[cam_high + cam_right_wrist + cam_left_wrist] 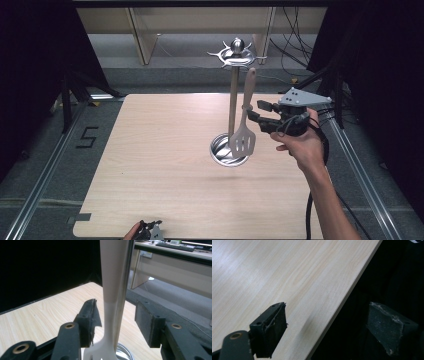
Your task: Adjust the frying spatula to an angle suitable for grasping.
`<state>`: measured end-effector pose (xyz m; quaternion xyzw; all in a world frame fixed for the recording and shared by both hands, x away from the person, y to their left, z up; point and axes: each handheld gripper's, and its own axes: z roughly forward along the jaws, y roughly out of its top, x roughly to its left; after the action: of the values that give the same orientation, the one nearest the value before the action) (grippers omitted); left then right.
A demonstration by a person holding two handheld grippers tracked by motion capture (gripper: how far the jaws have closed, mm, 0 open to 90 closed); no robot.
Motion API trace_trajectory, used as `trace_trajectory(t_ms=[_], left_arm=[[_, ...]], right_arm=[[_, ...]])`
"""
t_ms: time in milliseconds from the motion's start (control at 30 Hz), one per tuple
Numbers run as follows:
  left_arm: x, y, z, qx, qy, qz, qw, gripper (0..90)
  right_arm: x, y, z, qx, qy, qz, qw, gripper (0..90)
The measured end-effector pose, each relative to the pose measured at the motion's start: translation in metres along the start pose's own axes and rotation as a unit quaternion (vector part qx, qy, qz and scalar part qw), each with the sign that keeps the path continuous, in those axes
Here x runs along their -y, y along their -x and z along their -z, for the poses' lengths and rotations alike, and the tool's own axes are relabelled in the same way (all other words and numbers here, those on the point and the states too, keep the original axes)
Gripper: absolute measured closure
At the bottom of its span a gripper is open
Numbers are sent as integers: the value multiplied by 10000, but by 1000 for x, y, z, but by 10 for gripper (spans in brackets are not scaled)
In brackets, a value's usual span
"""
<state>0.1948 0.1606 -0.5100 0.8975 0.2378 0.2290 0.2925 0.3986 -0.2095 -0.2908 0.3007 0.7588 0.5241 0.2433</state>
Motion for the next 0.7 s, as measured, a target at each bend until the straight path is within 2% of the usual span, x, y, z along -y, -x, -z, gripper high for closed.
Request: trace_trajectory(t_ms=[33,67,100,167,200,233,267,367,433,467,500,600,633,667,700], left_arm=[[0,0,0,0,0,0,10000,155],[-1,-2,1,165,-49,-10,9999,155],[0,-2,1,194,-15,-1,9998,155],[0,-2,1,193,-19,2,9998,155],[0,-2,1,219,-16,14,9998,155],[0,-2,1,205,-12,7,9998,155],[0,-2,1,209,-14,17,9998,155],[0,-2,1,202,-18,7,9998,155],[0,-2,1,201,-17,4,9998,155],[0,-2,1,200,-15,6,9998,155],[0,-2,1,201,-13,7,9998,155],[0,-1,1,133,-12,22,9999,155],[0,-1,1,99,-1,8,10000,155],[0,-1,1,99,-1,8,10000,155],[-1,-1,1,142,-9,8,9999,155]], right_arm=[[2,-1,2,-39,-34,-35,10000,505],[4,1,3,-66,17,47,10000,502],[7,0,5,-93,-26,-47,9999,497],[9,1,6,-57,23,-25,10000,490],[11,1,7,-83,-2,-97,9999,486],[13,2,9,-88,7,-54,9999,481],[15,0,10,-124,-28,-179,9998,478],[24,-2,16,-163,10,-270,9995,467],[26,-3,18,-142,-7,-247,9996,464],[28,-2,19,-122,17,-123,9998,460],[31,-3,20,-135,-13,-219,9997,454],[47,-3,23,-146,67,-285,9995,448],[51,-4,22,-106,52,-331,9994,443],[54,-2,21,-169,-48,-280,9995,439],[56,-3,22,-150,-181,-329,9992,440]])
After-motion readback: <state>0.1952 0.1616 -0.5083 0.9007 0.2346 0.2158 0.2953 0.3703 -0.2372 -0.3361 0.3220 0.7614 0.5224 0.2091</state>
